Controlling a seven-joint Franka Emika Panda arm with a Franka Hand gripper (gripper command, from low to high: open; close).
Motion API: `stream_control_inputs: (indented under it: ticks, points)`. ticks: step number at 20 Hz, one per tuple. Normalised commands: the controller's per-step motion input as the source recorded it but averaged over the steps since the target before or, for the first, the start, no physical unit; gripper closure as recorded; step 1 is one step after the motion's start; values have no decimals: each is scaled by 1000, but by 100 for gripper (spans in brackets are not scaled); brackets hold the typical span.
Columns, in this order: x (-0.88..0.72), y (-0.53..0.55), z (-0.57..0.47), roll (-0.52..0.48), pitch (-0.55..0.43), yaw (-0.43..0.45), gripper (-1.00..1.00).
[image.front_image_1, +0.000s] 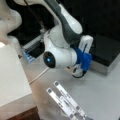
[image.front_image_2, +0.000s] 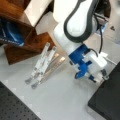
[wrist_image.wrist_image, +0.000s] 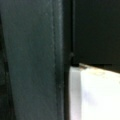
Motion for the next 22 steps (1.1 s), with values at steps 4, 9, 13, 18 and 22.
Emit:
stream_control_inputs:
  ticks: [4, 9, 13, 18, 22]
  points:
    - [46, -22, -23, 122, -56, -6, 100]
    - [69, -6, 0, 136, -85, -21, 100]
    - [51, 19, 37, 108, -67, -17, 100]
    - [51, 36, 49, 107, -56, -13, 100]
    - [63, 75, 66, 82, -58, -10, 100]
